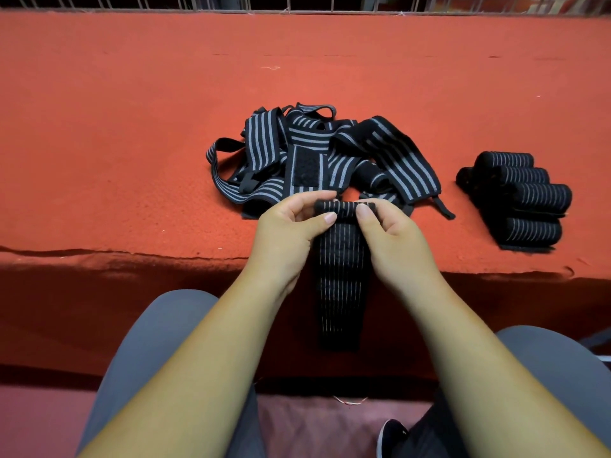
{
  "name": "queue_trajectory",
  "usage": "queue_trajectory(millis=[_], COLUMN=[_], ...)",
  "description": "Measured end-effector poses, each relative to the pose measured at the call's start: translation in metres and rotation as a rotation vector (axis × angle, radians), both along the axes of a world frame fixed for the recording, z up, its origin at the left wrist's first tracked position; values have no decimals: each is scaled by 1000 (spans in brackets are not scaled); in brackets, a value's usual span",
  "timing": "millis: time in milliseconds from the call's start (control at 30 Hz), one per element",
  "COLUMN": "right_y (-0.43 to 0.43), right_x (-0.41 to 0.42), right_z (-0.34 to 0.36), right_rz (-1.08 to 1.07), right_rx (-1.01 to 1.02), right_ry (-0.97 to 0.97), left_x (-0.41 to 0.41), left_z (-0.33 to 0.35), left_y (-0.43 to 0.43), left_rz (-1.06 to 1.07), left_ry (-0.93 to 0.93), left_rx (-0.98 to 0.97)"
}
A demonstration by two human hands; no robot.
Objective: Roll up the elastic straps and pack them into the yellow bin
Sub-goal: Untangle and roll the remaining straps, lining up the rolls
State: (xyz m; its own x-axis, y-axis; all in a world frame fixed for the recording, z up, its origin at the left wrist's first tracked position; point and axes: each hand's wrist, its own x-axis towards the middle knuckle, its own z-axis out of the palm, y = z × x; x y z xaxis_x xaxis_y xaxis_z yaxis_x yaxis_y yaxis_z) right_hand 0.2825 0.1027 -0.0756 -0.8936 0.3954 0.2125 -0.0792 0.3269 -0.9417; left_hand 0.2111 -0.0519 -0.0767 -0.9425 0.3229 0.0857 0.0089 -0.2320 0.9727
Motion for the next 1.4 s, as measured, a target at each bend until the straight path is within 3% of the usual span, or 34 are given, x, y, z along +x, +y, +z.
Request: queue_trajectory(millis=[100,267,433,733,900,1067,1233,1400], right_y=[2,4,-1,-5,-4,-1,-4,-9], right_x=[-1,-4,-2,-2,-6,-5,-2,0], right_z=[-2,-7,-5,0,-5,-6,-3,0], right_rz=[11,-13,-15,-121,-133,-119,-53,-35], right_rx=[-31,-70,-66,-8,-167,-241,-199,-237], right_ry=[31,68,21,-38,6,74,83,92], left_x=[3,4,6,3,5,4,4,1], left_z=[2,1,0,-3,-4,-6,-8,-6], left_y=[1,0,3,6,7,6,6,6], left_rz=[-21,39,90,-45,-44,-38,17,43], left_ry=[-71,35,72,-115,-54,-126,-65,-28], left_rx=[-8,-206,-196,50,49,51,-155,-32])
